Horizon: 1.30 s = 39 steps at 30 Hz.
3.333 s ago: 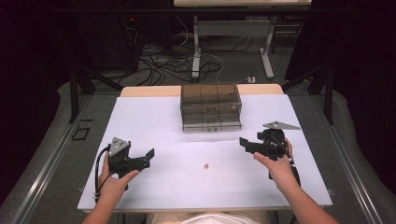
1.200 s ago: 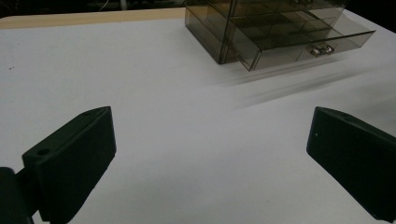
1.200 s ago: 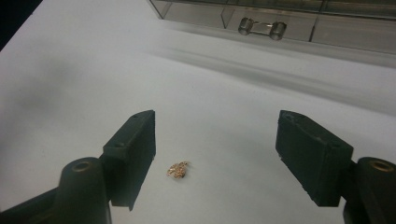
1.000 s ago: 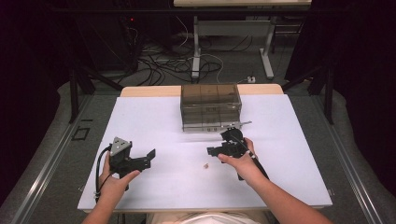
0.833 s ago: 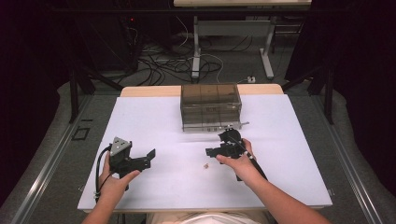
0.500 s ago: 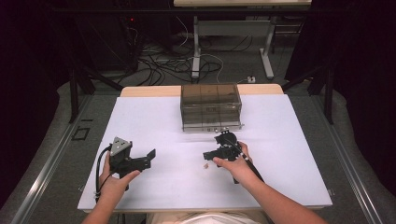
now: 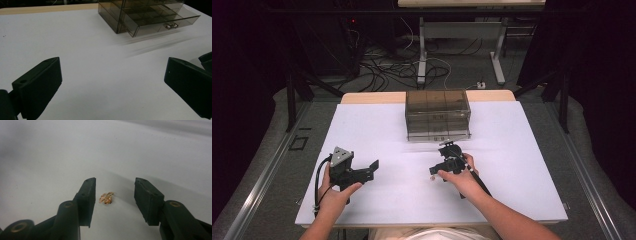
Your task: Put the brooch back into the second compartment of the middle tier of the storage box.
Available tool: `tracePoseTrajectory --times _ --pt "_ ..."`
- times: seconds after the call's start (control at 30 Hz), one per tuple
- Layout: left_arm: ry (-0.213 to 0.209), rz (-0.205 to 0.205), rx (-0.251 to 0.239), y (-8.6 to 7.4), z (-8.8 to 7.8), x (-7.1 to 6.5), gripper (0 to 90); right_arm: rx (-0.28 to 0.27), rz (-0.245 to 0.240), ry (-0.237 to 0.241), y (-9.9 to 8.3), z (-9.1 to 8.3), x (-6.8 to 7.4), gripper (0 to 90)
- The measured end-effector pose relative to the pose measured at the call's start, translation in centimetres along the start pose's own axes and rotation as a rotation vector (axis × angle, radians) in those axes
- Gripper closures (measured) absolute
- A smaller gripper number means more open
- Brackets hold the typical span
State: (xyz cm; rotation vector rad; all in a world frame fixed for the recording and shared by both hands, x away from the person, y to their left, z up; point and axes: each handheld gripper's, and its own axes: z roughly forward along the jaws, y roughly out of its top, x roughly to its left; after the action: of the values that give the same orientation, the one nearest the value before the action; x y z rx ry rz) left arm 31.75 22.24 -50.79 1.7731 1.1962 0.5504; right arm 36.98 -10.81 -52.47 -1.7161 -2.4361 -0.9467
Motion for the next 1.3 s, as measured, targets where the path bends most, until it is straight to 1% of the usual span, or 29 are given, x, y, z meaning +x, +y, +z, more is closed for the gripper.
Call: tracePoseTrajectory --times 0.03,0.07,0.1,0.13,0.2,0.23,0.3,0.37,0.43,0.5,0.53,0.6,0.63,0.67,0.8,0.93,1.0,1.03,1.17,1.3 --pt "0.000 0.000 0.000 0.0 0.0 0.0 1.4 0.016 0.013 0.010 0.0 0.0 0.1 54.3" --pt "0.000 -0.001 0.000 0.0 0.0 0.0 1.4 0.027 0.012 0.002 0.0 0.3 0.1 56.4" --pt "-0.001 0.000 0.000 0.0 0.0 0.0 1.4 0.028 0.024 -0.002 0.0 0.4 0.2 57.1" --pt "0.000 0.000 0.000 0.0 0.0 0.0 1.4 0.026 0.012 0.002 -0.1 0.5 0.1 57.9" --pt "-0.001 0.001 0.000 0.0 0.0 0.0 1.4 0.026 0.009 0.007 -0.1 0.6 0.1 58.8" --pt "-0.001 0.001 0.001 0.0 0.0 0.0 1.5 0.015 0.001 0.002 -0.1 0.8 0.1 61.6" --pt "-0.002 0.000 0.001 0.0 0.0 0.0 1.4 0.053 0.028 -0.010 0.0 0.8 0.4 64.3" --pt "-0.005 -0.005 0.000 0.0 0.0 0.0 1.5 0.070 0.023 -0.013 0.0 0.8 0.5 66.9" --pt "-0.004 -0.002 0.001 0.0 0.0 0.0 1.5 0.063 0.028 -0.014 -0.1 1.0 0.6 68.5" --pt "-0.002 0.000 0.001 0.0 0.0 0.0 1.5 0.065 0.021 -0.015 -0.1 1.2 0.6 70.2" --pt "-0.003 0.000 0.001 0.0 0.0 0.0 1.5 0.044 0.025 -0.006 -0.2 1.3 0.6 71.0" --pt "-0.003 0.000 0.001 0.0 0.0 0.0 1.5 0.052 0.024 -0.003 -0.2 1.3 0.6 71.5" --pt "-0.003 0.000 0.001 0.0 0.0 0.0 1.5 0.053 0.011 -0.003 -0.2 1.4 0.6 72.4" --pt "-0.003 0.000 0.001 0.0 0.0 0.0 1.5 0.060 0.017 -0.009 -0.2 1.4 0.7 72.9" --pt "-0.006 -0.005 -0.001 0.0 0.1 0.0 1.5 0.061 0.012 0.002 -0.3 1.5 0.7 75.0" --pt "-0.006 -0.005 0.001 0.0 0.0 0.0 1.5 0.062 0.013 -0.003 -0.3 1.4 0.7 77.0" --pt "-0.006 -0.005 -0.002 0.0 0.1 -0.1 1.5 0.069 0.009 -0.011 -0.3 1.4 0.8 77.9" --pt "-0.005 -0.005 -0.001 0.0 0.1 -0.1 1.5 0.085 0.004 -0.016 -0.2 1.3 0.8 78.6" --pt "-0.004 -0.003 0.001 0.0 0.1 -0.1 1.5 0.072 0.014 -0.007 -0.3 1.4 0.9 80.0" --pt "-0.004 0.000 0.002 0.0 0.1 -0.1 1.5 0.089 0.005 -0.012 -0.2 1.2 0.9 81.8"
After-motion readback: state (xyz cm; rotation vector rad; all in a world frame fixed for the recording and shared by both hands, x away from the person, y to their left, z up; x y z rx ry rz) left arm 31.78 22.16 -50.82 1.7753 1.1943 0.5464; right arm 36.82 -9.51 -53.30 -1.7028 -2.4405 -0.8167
